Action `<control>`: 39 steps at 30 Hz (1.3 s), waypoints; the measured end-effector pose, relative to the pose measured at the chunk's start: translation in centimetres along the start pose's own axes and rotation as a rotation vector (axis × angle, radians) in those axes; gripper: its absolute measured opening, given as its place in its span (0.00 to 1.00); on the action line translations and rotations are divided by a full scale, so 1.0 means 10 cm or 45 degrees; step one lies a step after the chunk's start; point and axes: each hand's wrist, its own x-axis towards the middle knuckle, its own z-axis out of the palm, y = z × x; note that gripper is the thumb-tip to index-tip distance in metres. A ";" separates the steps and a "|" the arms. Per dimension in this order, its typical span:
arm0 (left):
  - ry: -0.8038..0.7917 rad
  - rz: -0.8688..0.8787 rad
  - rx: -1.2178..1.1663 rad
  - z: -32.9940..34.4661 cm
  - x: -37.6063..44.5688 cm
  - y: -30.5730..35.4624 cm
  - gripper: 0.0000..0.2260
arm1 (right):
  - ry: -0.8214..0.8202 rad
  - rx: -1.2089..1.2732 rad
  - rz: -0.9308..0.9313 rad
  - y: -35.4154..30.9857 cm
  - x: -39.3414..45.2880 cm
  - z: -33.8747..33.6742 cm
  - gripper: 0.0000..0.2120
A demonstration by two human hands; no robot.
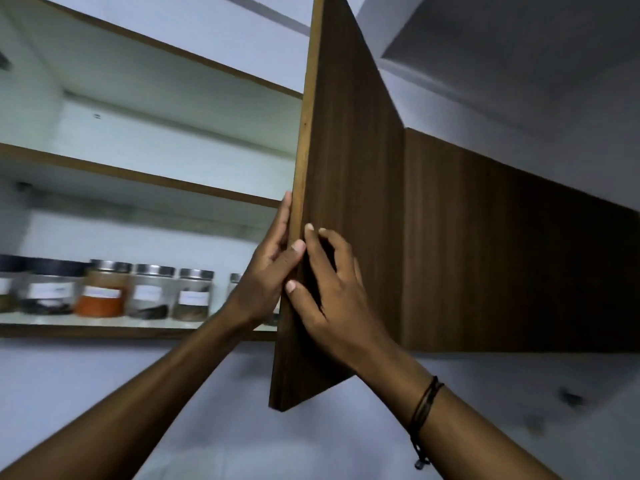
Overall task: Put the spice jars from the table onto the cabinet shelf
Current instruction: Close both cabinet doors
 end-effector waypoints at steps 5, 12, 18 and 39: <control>0.240 -0.282 0.152 -0.55 -0.05 -0.32 0.28 | -0.303 -0.177 0.002 0.14 0.20 0.65 0.35; 0.352 -0.473 0.507 -1.11 -0.06 -0.74 0.24 | -0.632 -0.285 0.127 0.18 0.51 1.45 0.35; 0.334 -0.465 0.652 -1.25 0.01 -1.01 0.23 | -0.633 -0.406 0.101 0.30 0.59 1.73 0.36; 0.453 -0.315 0.886 -1.49 -0.27 -0.54 0.16 | -0.300 0.019 0.017 -0.33 0.79 1.71 0.22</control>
